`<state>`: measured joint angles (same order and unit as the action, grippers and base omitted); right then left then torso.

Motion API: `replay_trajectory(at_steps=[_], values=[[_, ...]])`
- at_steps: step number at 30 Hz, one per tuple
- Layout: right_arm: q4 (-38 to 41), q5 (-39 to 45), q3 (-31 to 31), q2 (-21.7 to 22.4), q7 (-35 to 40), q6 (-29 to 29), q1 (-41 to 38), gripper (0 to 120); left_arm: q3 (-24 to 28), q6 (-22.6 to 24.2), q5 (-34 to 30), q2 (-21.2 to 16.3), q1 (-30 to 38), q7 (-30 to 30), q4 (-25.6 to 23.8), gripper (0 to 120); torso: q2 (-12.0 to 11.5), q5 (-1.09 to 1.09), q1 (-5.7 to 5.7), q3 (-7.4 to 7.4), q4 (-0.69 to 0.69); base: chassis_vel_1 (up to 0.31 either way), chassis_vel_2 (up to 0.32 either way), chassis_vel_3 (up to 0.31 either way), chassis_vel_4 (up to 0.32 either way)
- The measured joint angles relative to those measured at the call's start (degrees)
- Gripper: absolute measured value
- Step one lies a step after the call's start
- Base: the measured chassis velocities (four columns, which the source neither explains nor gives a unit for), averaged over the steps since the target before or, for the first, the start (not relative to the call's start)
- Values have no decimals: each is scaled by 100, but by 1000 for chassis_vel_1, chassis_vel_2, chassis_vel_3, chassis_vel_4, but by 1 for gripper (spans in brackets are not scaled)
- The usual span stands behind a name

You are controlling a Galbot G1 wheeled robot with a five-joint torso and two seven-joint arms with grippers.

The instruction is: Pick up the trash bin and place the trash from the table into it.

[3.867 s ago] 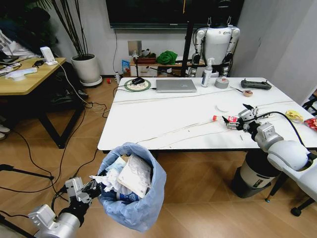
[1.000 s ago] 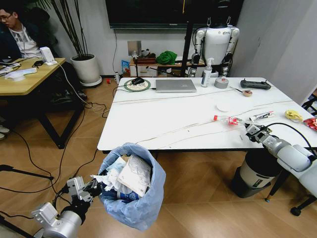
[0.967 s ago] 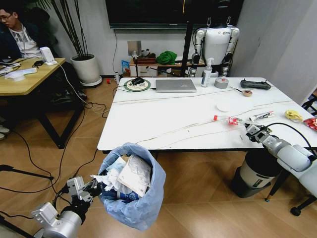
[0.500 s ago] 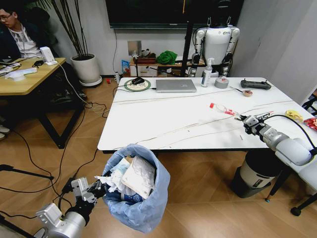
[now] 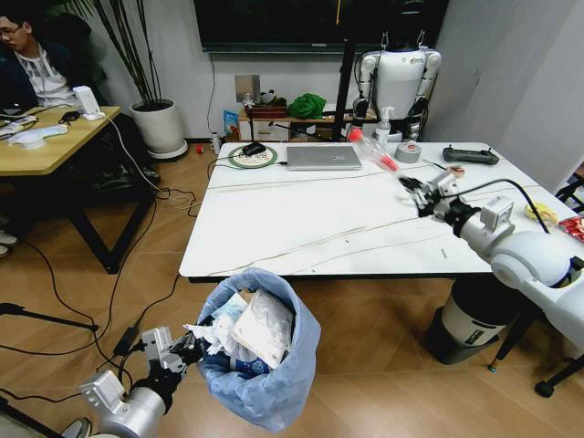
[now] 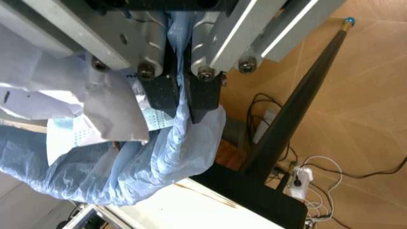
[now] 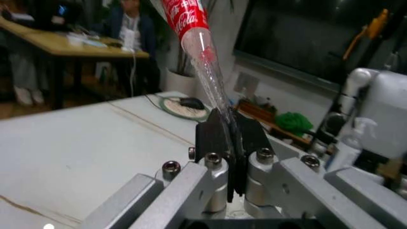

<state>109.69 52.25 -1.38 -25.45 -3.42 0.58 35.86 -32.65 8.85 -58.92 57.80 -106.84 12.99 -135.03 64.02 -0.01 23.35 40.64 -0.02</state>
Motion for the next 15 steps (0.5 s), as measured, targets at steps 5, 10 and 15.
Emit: replay_trajectory(at_steps=[5,10,15], values=[[617,653,-119,20,-88,-142,-181,0,-23,0,-37,-65,-34,3,-17,0,0,0,0,0,0,0,0,0,0],[1376,1252,-477,37,-103,-286,-464,0,24,0,-33,-62,-58,-1,-18,0,0,0,0,0,-1,0,0,0,0],[1663,1532,-1096,-148,-117,-362,-972,0,18,0,-5,-31,-94,-11,-13,0,0,0,0,0,0,0,0,0,0]])
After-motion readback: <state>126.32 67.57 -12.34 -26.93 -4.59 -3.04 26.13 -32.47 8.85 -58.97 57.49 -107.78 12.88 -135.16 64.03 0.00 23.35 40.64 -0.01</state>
